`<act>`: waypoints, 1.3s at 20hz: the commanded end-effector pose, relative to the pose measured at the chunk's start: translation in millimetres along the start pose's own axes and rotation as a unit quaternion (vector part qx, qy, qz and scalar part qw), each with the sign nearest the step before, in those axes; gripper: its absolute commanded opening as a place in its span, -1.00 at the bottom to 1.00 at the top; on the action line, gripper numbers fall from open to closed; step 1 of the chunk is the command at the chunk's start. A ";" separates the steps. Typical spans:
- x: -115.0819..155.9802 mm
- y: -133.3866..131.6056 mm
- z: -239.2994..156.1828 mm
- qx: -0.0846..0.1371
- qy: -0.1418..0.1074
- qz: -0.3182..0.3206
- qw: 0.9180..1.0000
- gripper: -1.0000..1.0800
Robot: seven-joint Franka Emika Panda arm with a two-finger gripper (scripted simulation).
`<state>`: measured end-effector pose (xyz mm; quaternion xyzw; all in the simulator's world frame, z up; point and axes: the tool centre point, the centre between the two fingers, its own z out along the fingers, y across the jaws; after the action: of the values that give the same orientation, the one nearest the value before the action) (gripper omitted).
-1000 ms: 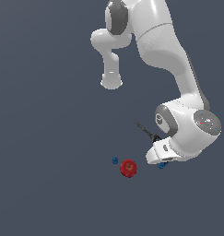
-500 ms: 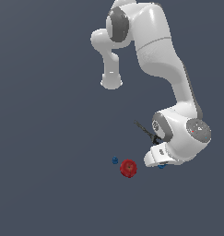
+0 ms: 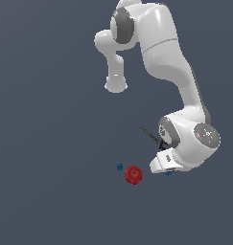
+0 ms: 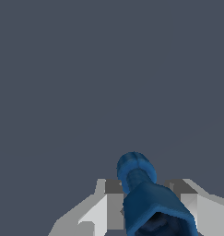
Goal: Pick up a designated object from a clutter of objects.
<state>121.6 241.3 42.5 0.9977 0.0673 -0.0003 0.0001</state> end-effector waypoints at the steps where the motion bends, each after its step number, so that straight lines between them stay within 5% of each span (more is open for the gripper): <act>1: 0.1 0.0 -0.2 0.000 0.000 0.000 1.000 -1.00; 14: -11.6 17.0 -19.1 0.000 0.000 0.000 1.000 -1.00; 26: -51.7 74.9 -84.8 0.000 0.000 0.000 1.000 -1.00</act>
<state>85.6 170.4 116.6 0.9977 0.0673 -0.0006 0.0002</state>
